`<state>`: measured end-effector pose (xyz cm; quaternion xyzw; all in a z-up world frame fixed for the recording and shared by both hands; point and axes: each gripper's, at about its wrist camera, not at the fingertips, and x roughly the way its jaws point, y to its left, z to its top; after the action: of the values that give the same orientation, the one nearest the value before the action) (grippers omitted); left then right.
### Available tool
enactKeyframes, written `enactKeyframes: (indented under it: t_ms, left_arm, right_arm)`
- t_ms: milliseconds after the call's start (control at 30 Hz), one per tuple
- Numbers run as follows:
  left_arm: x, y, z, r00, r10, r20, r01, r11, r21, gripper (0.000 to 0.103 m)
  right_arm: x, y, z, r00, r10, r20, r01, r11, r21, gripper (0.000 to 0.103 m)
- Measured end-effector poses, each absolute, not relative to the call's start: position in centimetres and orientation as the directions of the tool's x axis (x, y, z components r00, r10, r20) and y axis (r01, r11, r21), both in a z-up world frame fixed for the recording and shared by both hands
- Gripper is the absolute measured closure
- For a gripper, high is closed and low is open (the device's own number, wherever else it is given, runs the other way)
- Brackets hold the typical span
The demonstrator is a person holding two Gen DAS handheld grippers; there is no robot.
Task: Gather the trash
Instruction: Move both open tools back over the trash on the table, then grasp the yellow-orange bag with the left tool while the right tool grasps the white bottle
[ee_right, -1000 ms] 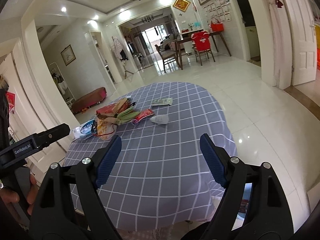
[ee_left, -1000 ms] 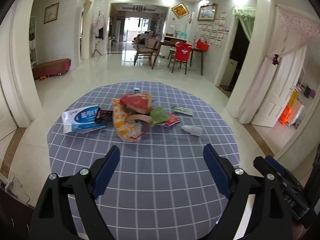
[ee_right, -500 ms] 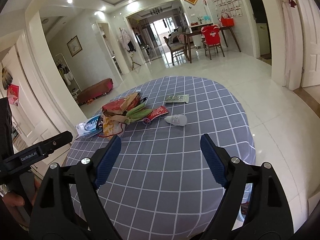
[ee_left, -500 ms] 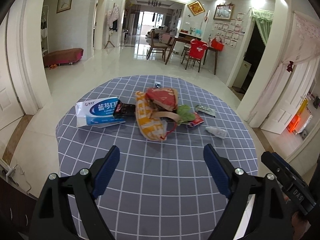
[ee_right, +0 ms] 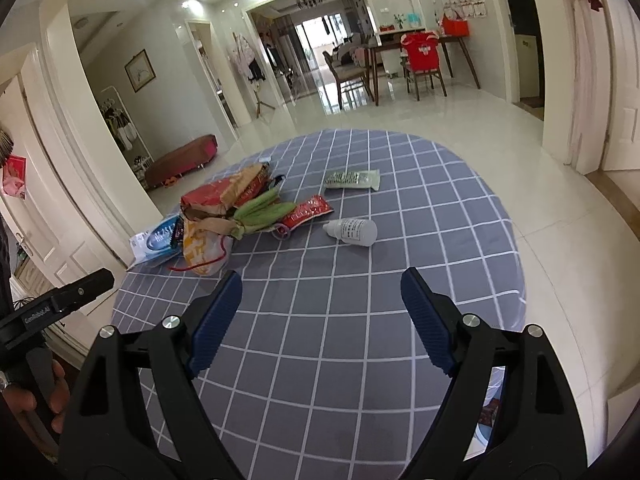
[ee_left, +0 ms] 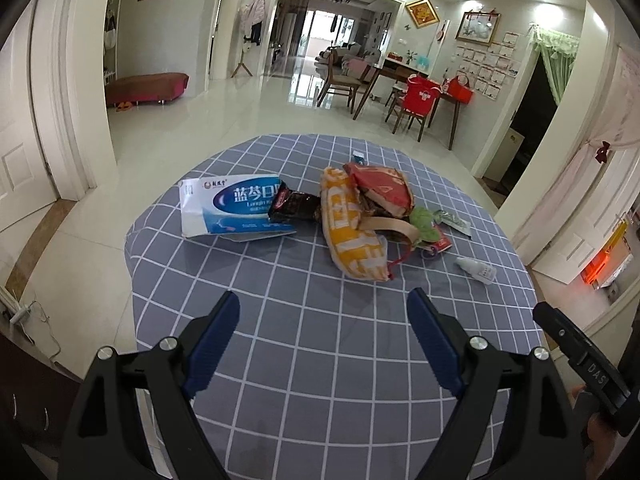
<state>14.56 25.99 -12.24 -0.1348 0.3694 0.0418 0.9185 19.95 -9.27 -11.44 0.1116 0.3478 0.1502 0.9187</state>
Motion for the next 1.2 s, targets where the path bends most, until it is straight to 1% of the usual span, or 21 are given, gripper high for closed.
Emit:
enactKeyframes:
  t_ms: [300, 500, 533, 567, 733, 767, 800, 833, 867, 900, 1000, 1033, 1067, 1200]
  left_arm:
    - [19.1, 25.5, -13.9, 0.703, -0.095, -0.704, -0.145, 0.951, -0.272, 0.019]
    - [23.6, 24.4, -15.3, 0.669, -0.085, -0.738, -0.123, 0.967, -0.224, 0.02]
    - [24.1, 24.3, -15.6, 0.662, -0.085, -0.744, -0.121, 0.968, -0.218, 0.023]
    - [24.7, 24.2, -15.8, 0.656, -0.087, -0.75, -0.117, 0.97, -0.215, 0.028]
    - [27.0, 24.4, -17.5, 0.616, -0.097, -0.782, -0.112, 0.971, -0.209, 0.044]
    - [27.3, 24.4, -17.7, 0.61, -0.098, -0.786, -0.113, 0.972, -0.208, 0.053]
    - [27.6, 24.2, -17.8, 0.605, -0.104, -0.789, -0.107, 0.972, -0.21, 0.059]
    - [27.8, 24.1, -17.8, 0.603, -0.098, -0.792, -0.107, 0.973, -0.202, 0.062]
    - [27.7, 24.0, -17.8, 0.604, -0.094, -0.791, -0.108, 0.974, -0.198, 0.066]
    - [27.6, 23.8, -17.7, 0.607, -0.093, -0.789, -0.108, 0.974, -0.197, 0.067]
    - [26.7, 23.7, -17.0, 0.631, -0.082, -0.771, -0.126, 0.971, -0.206, 0.07]
    - [26.2, 23.9, -16.6, 0.641, -0.08, -0.764, -0.132, 0.968, -0.212, 0.07]
    - [25.6, 24.0, -16.1, 0.653, -0.076, -0.754, -0.137, 0.967, -0.216, 0.071]
    - [23.2, 24.5, -14.0, 0.7, -0.055, -0.712, -0.15, 0.963, -0.223, 0.071]
  right_arm:
    - [25.8, -7.7, -13.5, 0.667, 0.277, -0.691, -0.177, 0.961, 0.215, 0.023]
    - [29.6, -7.1, -14.8, 0.631, 0.271, -0.727, -0.189, 0.962, 0.195, 0.023]
    - [30.0, -6.9, -15.0, 0.624, 0.273, -0.732, -0.194, 0.962, 0.193, 0.023]
    - [30.3, -6.7, -15.1, 0.62, 0.274, -0.735, -0.2, 0.961, 0.19, 0.023]
    - [31.8, -6.1, -16.0, 0.6, 0.266, -0.754, -0.223, 0.961, 0.161, 0.024]
    - [31.8, -6.0, -16.2, 0.596, 0.265, -0.758, -0.225, 0.961, 0.159, 0.028]
    - [32.1, -6.0, -16.4, 0.585, 0.265, -0.766, -0.226, 0.961, 0.16, 0.032]
    - [32.3, -6.0, -16.6, 0.574, 0.272, -0.772, -0.229, 0.959, 0.167, 0.043]
    - [32.3, -6.1, -16.5, 0.578, 0.267, -0.771, -0.229, 0.96, 0.161, 0.05]
    - [32.4, -6.0, -16.5, 0.577, 0.265, -0.772, -0.237, 0.96, 0.152, 0.056]
    - [32.3, -6.2, -16.5, 0.574, 0.272, -0.772, -0.249, 0.956, 0.152, 0.056]
    - [32.0, -6.4, -16.4, 0.578, 0.273, -0.769, -0.248, 0.956, 0.153, 0.058]
    - [31.8, -6.6, -16.3, 0.578, 0.281, -0.766, -0.251, 0.955, 0.161, 0.067]
    - [30.5, -7.2, -15.8, 0.581, 0.297, -0.758, -0.252, 0.951, 0.18, 0.067]
